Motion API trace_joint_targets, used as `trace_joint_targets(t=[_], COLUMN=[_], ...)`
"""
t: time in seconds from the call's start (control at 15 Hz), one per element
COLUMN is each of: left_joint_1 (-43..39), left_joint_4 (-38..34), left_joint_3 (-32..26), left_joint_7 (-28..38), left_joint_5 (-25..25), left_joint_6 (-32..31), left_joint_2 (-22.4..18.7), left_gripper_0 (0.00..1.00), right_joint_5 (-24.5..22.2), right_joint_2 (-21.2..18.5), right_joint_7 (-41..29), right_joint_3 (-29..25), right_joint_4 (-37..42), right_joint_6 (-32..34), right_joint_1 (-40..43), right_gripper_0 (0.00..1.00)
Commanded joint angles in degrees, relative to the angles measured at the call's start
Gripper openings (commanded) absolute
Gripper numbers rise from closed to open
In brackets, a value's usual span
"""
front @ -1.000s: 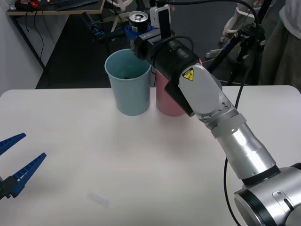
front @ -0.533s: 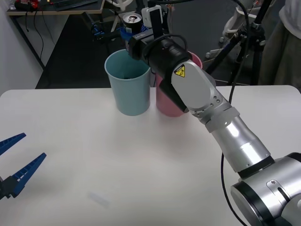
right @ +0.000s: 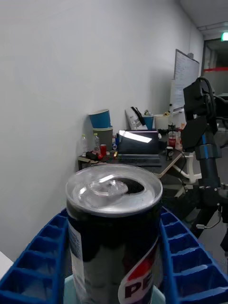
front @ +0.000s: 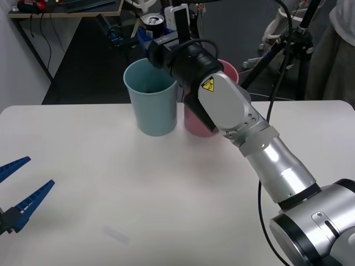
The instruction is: Grasp the object on the table and drop it into the matching bin: aluminum can to the light blue bin, PET bottle to the pink bin.
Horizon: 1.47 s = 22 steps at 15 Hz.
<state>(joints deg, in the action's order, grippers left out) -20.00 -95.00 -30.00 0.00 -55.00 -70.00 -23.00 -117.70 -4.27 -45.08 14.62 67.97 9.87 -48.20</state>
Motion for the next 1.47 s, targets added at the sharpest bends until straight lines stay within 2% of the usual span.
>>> trace_joint_targets(t=[0.07,0.6,0.8,1.07,1.27,1.47], left_joint_1=[0.0,0.0,0.0,0.0,0.0,0.0], left_joint_4=[0.0,0.0,0.0,0.0,0.0,0.0], left_joint_3=[0.0,0.0,0.0,0.0,0.0,0.0], left_joint_7=[0.0,0.0,0.0,0.0,0.0,0.0], left_joint_5=[0.0,0.0,0.0,0.0,0.0,0.0], left_joint_6=[0.0,0.0,0.0,0.0,0.0,0.0], left_joint_2=[0.0,0.0,0.0,0.0,0.0,0.0], left_gripper_0=[1.0,1.0,1.0,1.0,1.0,1.0], right_joint_5=[0.0,0.6,1.7,3.5,13.2,24.0], right_joint_2=[0.0,-0.4,-2.6,-7.5,-13.0,-21.0], right_joint_7=[0.6,1.1,1.4,1.6,6.7,14.0], right_joint_3=[0.3,0.5,1.6,1.9,2.1,1.7], right_joint_4=[0.1,0.7,6.2,19.0,27.1,34.9], right_joint_6=[-1.1,-1.5,-0.6,4.5,6.2,6.7], right_joint_1=[-0.1,0.3,3.4,11.7,18.2,25.8], right_gripper_0=[1.0,1.0,1.0,1.0,1.0,1.0])
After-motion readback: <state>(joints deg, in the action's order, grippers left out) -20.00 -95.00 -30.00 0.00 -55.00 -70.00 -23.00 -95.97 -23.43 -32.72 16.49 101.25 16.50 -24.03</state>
